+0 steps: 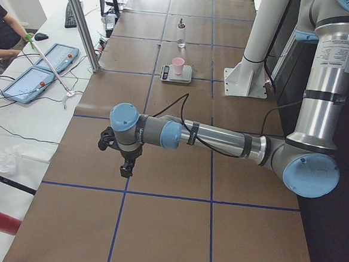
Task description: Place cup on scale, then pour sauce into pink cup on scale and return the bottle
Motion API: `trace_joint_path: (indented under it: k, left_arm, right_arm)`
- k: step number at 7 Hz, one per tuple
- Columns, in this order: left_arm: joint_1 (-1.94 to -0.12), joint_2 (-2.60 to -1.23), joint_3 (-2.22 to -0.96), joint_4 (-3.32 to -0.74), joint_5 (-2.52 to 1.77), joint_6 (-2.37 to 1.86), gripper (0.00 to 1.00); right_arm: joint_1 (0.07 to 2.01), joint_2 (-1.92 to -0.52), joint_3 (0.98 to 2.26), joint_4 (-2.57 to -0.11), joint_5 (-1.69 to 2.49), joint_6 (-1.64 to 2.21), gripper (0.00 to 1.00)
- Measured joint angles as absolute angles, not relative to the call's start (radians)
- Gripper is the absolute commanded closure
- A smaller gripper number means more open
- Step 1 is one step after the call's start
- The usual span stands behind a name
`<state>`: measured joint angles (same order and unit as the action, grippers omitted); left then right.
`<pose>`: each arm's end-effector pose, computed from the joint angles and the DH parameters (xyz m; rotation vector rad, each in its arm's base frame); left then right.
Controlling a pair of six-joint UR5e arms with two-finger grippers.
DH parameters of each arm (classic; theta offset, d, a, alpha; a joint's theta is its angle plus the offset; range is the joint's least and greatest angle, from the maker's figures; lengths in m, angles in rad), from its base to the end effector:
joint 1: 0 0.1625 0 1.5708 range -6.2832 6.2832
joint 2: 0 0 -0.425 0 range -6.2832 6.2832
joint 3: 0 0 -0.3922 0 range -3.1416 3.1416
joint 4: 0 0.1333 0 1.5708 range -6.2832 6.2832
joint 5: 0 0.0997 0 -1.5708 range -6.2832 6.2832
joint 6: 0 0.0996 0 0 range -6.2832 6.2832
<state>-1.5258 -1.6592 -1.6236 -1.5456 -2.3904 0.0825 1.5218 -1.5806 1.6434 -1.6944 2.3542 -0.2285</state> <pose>-0.0365 -0.5349 0.5866 0.1249 0.8174 0.1677 0.0393 -0.4850 0.6394 0.0128 -0.7872 -0.2392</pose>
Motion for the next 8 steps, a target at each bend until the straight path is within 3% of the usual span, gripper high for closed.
trace_joint_path:
  k: [8]
  left_arm:
    - [-1.526, -1.646, -1.619, -1.545, -2.390, 0.075, 0.00]
  right_arm:
    - [1.521, -1.592, 1.617, -1.694, 2.350, -0.228, 0.00]
